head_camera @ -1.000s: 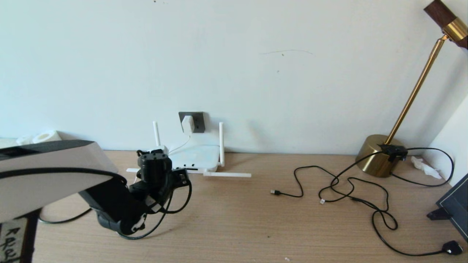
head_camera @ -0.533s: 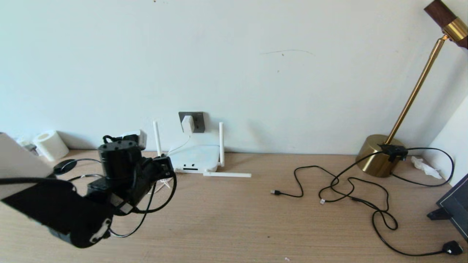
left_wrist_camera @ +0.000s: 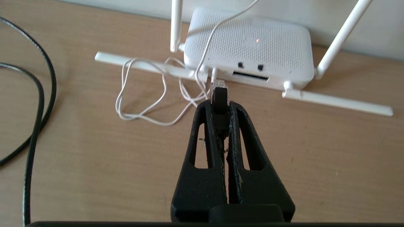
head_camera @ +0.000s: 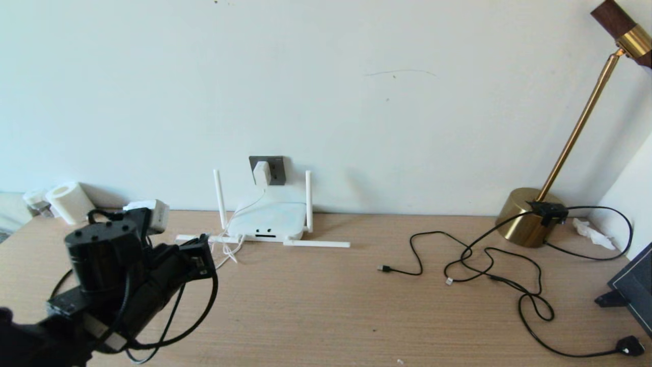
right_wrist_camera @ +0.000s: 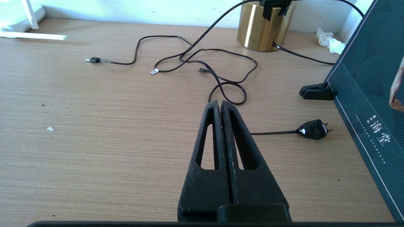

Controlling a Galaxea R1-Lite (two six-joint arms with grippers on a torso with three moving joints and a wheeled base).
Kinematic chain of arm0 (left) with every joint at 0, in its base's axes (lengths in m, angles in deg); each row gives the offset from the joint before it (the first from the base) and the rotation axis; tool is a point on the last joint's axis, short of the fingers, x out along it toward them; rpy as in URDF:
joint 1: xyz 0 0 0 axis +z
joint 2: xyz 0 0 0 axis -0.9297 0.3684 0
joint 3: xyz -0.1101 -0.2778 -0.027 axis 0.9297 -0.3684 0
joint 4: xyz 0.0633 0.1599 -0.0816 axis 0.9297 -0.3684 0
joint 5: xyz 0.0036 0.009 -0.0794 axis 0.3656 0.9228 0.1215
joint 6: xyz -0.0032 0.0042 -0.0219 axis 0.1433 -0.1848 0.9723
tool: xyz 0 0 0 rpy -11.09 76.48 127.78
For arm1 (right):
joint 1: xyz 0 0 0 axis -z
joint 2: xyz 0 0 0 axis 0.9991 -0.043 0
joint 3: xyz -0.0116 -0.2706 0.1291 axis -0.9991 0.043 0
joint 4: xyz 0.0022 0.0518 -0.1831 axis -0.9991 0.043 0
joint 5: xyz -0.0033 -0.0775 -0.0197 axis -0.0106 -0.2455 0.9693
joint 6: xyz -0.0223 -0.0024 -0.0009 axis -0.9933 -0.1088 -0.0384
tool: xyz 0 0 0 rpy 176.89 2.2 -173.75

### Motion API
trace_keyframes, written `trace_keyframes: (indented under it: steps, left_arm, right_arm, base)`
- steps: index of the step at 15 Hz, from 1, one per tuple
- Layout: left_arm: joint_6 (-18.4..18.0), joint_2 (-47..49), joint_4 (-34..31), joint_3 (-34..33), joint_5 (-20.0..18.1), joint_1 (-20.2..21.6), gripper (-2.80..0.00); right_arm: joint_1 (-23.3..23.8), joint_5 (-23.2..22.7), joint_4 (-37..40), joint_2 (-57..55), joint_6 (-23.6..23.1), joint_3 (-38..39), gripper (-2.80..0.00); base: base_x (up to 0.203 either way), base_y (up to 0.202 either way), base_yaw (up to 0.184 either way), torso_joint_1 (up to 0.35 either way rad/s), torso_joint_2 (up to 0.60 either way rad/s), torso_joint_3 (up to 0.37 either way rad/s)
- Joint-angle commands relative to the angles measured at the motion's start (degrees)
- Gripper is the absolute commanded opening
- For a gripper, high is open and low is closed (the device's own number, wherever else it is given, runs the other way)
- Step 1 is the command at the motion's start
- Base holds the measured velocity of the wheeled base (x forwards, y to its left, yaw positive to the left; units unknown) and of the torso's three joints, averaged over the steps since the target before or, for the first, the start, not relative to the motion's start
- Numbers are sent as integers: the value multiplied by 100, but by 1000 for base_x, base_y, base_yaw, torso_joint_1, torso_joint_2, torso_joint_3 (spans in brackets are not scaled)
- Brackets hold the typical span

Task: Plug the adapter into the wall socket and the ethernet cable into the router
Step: Align cable and router interface

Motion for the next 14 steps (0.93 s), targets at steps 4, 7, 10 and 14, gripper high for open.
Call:
trace_keyframes:
  steps: [4,7,10,14]
  left_arm:
    - [41,-52,51,-236,11,-4,-280]
    - [50,-9,54,-270,11,-143,-280]
    - [66,-25,56,-408,188,-424,-280]
    - [149,1,63,-436,274,-655,-280]
  right_arm:
    - [0,-5,0,-9,-3,0,-280]
    - [0,-5,0,-9,-3,0,-280]
    - [0,-5,0,-9,-3,0,-280]
    - [0,-5,0,-9,-3,0,-280]
  base:
    - [0,0,0,0,0,0]
    - [0,0,0,0,0,0]
    - [0,0,0,0,0,0]
    - [0,0,0,0,0,0]
